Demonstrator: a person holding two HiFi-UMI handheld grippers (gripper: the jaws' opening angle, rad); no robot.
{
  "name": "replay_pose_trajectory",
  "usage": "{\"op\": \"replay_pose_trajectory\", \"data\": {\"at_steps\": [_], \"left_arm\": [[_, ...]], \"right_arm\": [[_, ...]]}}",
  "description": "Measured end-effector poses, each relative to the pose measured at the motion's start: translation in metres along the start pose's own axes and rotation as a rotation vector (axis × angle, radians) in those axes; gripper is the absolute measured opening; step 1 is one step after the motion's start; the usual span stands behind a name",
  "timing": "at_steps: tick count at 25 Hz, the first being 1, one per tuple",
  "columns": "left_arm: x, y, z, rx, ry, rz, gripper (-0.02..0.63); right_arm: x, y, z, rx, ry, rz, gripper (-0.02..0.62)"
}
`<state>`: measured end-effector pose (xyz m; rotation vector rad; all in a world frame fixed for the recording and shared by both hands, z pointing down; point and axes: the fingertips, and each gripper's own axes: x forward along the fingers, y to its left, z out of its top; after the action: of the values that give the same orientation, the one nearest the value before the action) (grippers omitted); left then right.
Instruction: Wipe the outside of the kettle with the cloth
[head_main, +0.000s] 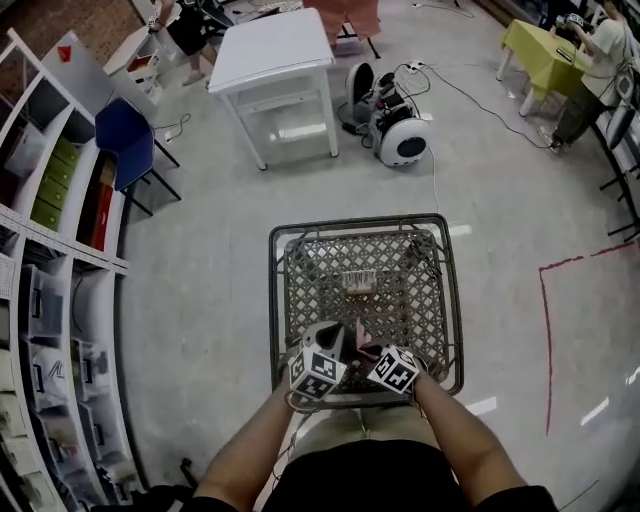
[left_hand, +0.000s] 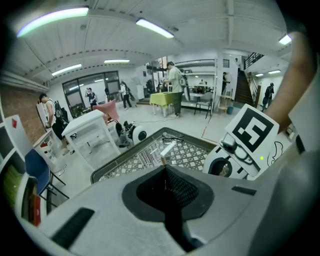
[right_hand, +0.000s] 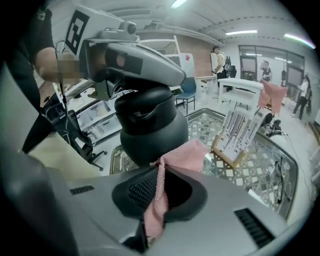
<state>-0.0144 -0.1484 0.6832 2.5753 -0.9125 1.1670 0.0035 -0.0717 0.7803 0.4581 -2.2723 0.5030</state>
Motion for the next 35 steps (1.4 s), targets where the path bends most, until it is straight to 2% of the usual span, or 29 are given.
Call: {"op": "replay_pose_trajectory", "data": {"at_steps": [9, 17, 21, 26, 35], "left_arm": [[0.001, 0.009, 0.0, -0.02, -0.017, 0.034, 0.009], [0.001, 0.014, -0.005, -0.025, -0.013, 0.043, 0.009], [0.001, 0.015, -0.007, -0.025, -0.007, 0.046, 0.009], [0.003, 0.015, -0.006, -0.015, -0.012, 0.044, 0.009], [0.0, 0.018, -0.007, -0.019, -0.009, 0.028, 0.009]], "right_arm": [[0.019, -0.048, 0.017, -0.121, 0.058, 0.038, 0.025], [0.047, -0.06, 0.014, -0.215, 0.101, 0.034, 0.023], [0.051, -0.043, -0.01, -0.219, 0.141, 0.065, 0.025], [0.045, -0.009, -0.026, -0.142, 0.116, 0.063, 0.025], [0.045, 0.063, -0.003, -0.085, 0.024, 0.07, 0.025]]}}
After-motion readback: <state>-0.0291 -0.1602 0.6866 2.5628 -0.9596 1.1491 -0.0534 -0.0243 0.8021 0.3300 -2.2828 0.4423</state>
